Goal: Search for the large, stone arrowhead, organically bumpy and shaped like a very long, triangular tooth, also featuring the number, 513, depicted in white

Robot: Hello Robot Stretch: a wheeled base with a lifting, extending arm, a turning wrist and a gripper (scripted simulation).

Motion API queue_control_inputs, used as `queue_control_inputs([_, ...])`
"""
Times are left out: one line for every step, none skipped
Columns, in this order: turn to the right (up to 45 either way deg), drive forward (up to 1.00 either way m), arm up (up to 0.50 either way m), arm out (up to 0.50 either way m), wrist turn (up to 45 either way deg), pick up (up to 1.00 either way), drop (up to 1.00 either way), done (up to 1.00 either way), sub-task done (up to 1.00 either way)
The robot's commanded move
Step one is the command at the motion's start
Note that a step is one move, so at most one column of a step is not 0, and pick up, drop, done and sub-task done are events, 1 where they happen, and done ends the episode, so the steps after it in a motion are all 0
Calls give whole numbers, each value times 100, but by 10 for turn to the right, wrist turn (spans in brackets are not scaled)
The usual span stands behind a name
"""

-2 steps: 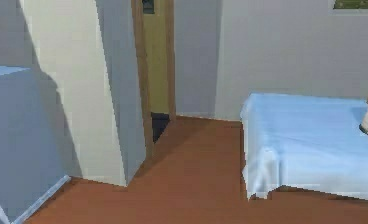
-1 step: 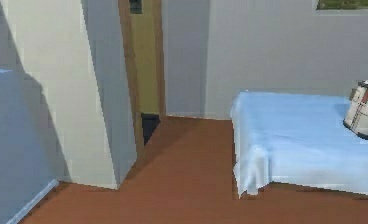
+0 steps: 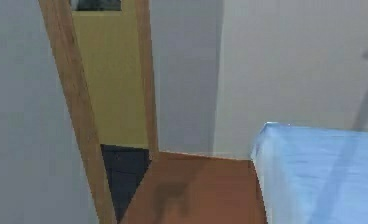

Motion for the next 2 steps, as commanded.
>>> queue_control_inputs([0,100,0,0,0,0,0,0,0])
queue_control_inputs([60,0,0,0,0,0,0,0,0])
